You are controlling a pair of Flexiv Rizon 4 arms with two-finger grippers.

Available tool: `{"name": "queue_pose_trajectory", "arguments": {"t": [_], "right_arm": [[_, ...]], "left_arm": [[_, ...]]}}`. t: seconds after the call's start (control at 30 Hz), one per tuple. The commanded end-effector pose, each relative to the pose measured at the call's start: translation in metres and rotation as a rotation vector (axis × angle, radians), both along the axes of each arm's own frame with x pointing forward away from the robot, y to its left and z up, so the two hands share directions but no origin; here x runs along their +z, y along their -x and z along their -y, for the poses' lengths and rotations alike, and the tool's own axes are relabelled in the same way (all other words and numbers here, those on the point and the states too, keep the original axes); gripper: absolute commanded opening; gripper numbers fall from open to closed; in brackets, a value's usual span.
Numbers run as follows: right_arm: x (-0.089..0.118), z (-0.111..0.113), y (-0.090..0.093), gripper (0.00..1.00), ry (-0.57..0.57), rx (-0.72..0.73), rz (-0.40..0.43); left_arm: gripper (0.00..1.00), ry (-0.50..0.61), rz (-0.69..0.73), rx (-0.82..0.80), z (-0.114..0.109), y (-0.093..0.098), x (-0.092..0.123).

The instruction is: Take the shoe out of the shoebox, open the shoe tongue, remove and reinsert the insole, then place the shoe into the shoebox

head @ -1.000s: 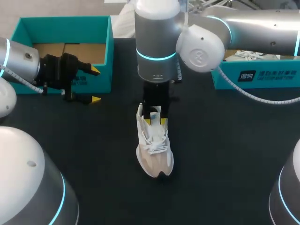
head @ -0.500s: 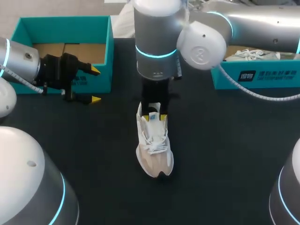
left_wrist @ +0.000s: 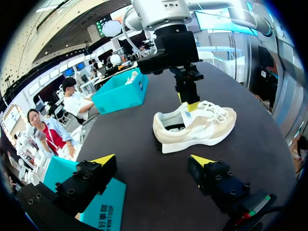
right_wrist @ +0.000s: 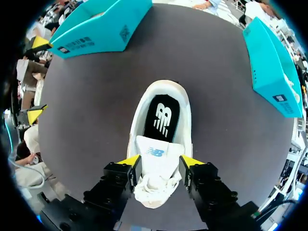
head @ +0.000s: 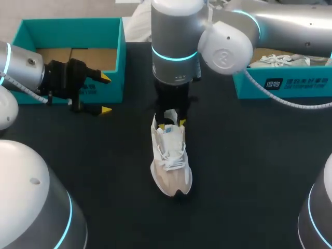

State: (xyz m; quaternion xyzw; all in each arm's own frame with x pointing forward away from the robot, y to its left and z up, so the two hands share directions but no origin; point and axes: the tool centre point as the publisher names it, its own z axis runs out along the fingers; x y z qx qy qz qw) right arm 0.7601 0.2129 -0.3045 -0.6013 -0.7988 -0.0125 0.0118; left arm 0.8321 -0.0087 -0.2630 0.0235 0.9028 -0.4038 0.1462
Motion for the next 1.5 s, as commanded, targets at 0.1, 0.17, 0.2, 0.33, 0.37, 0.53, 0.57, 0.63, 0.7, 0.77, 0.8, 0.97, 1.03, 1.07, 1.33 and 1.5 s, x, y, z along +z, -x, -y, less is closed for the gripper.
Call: {"name": "queue_pose_trajectory", "arguments": {"t": [0.1, 0.17, 0.2, 0.33, 0.37, 0.53, 0.57, 0.63, 0.7, 0.77, 0.8, 0.97, 1.03, 1.07, 1.33, 1.5], "right_arm": [[0.037, -0.009, -0.018, 1.0, 0.096, 0.285, 0.148], [0.037, -0.009, -0.018, 1.0, 0.096, 0.285, 0.148], [0.037, -0.009, -0.018, 1.0, 0.096, 0.285, 0.148], [0.037, -0.009, -0.018, 1.0, 0.096, 0.285, 0.148], [0.037, -0.009, -0.018, 1.0, 0.096, 0.285, 0.148], [0.037, -0.009, -0.018, 1.0, 0.096, 0.285, 0.148], [0.039, -0.015, -0.024, 1.0, 0.099, 0.422, 0.152], [0.045, -0.019, -0.032, 1.0, 0.138, 0.61, 0.147], [0.055, -0.016, -0.043, 1.0, 0.178, 0.773, 0.141], [0.061, -0.013, -0.05, 1.0, 0.186, 0.884, 0.146], [0.063, -0.012, -0.055, 1.0, 0.201, 0.983, 0.122], [0.064, -0.013, -0.068, 1.0, 0.199, 1.256, 0.058], [0.063, -0.013, -0.069, 1.0, 0.181, 1.291, 0.021], [0.063, -0.013, -0.069, 1.0, 0.181, 1.291, 0.021], [0.063, -0.013, -0.069, 1.0, 0.181, 1.291, 0.021], [0.059, -0.014, -0.071, 1.0, 0.146, 1.297, 0.041]], "left_arm": [[1.0, -0.003, 0.0, 0.001, 0.0, 0.001, 0.0], [1.0, -0.003, 0.0, 0.001, 0.0, 0.001, 0.0], [1.0, -0.003, 0.0, 0.001, 0.0, 0.001, 0.0], [1.0, -0.003, 0.0, 0.001, 0.0, 0.001, 0.0], [1.0, -0.003, 0.0, 0.001, 0.0, 0.001, 0.0], [1.0, -0.003, 0.0, 0.001, 0.0, 0.001, 0.0], [1.0, -0.003, 0.0, 0.001, 0.0, 0.001, 0.0], [1.0, -0.003, 0.0, 0.001, 0.0, 0.001, 0.0], [1.0, -0.003, 0.0, 0.001, 0.0, 0.001, 0.0], [1.0, -0.003, 0.0, 0.001, 0.0, 0.001, 0.0], [1.0, -0.003, 0.0, 0.001, 0.0, 0.001, 0.0], [1.0, -0.003, 0.0, 0.001, 0.0, 0.001, 0.0], [1.0, -0.003, 0.0, 0.001, 0.0, 0.001, 0.0], [1.0, -0.003, 0.0, 0.001, 0.0, 0.001, 0.0], [1.0, -0.003, 0.0, 0.001, 0.0, 0.001, 0.0], [1.0, -0.003, 0.0, 0.001, 0.0, 0.001, 0.0]]}}
